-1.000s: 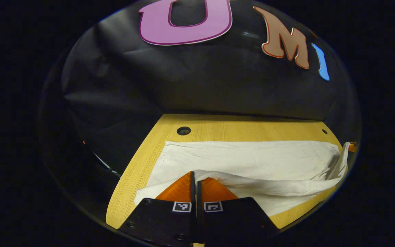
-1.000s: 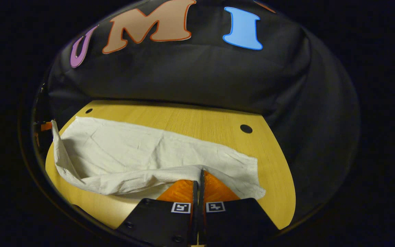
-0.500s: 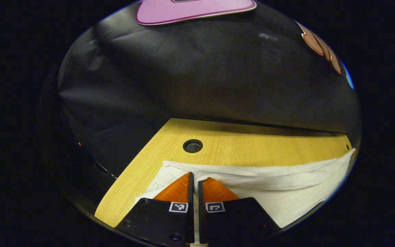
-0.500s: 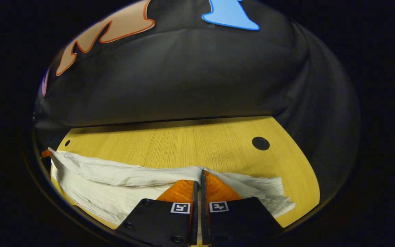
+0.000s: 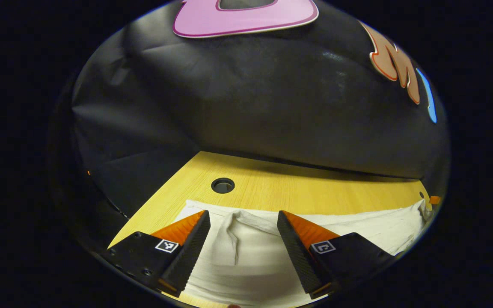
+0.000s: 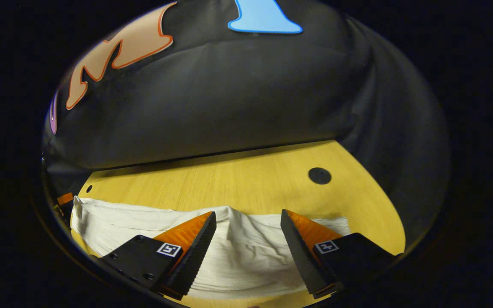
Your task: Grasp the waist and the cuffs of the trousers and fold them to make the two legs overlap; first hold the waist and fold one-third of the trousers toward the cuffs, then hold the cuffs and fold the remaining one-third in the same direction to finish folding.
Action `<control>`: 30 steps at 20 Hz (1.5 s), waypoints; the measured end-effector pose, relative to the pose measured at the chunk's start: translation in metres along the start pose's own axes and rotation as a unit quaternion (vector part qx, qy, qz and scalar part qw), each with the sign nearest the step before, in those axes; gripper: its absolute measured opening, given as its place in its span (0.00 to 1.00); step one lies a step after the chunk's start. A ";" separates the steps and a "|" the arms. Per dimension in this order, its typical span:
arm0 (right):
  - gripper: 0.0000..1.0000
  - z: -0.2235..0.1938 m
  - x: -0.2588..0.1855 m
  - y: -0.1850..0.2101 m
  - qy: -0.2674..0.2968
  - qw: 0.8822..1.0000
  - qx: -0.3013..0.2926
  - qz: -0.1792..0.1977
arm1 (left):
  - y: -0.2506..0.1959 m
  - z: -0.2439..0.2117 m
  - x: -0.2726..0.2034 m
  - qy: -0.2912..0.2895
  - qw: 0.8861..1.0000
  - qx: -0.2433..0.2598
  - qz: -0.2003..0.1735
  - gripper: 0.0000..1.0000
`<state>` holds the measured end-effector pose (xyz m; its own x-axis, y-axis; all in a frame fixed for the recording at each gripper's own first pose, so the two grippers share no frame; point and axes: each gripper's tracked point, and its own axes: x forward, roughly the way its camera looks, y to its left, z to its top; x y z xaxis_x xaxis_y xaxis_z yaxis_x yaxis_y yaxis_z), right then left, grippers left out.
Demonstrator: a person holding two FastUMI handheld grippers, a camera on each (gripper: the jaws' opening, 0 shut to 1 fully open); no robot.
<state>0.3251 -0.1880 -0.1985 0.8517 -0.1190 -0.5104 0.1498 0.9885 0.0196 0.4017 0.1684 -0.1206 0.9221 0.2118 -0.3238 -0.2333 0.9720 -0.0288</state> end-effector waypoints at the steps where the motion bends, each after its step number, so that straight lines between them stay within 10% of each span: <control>1: 0.97 0.002 -0.013 -0.015 -0.002 1.000 0.009 -0.013 | -0.002 0.003 -0.006 -0.004 1.000 0.003 -0.001 0.96; 11: 0.93 -0.049 -0.074 -0.141 0.020 0.993 0.063 -0.093 | -0.017 0.002 -0.071 -0.027 1.000 -0.010 0.014 0.96; 23: 0.93 -0.094 -0.020 -0.117 0.065 0.988 0.135 -0.027 | -0.014 -0.002 -0.086 -0.027 0.999 -0.011 0.041 0.96; 28: 0.63 -0.095 -0.011 -0.115 0.067 0.981 0.181 -0.020 | -0.021 -0.001 -0.092 -0.031 0.999 -0.016 0.039 0.96; 30: 0.34 -0.093 -0.010 -0.109 0.063 0.978 0.199 -0.015 | -0.021 0.000 -0.095 -0.033 0.999 -0.015 0.038 0.96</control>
<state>0.2540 -0.2858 -0.2752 0.7790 -0.1099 -0.6173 0.3790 0.8668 0.3240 0.3193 0.1278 -0.0889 0.9199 0.2914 -0.2623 -0.3109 0.9498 -0.0349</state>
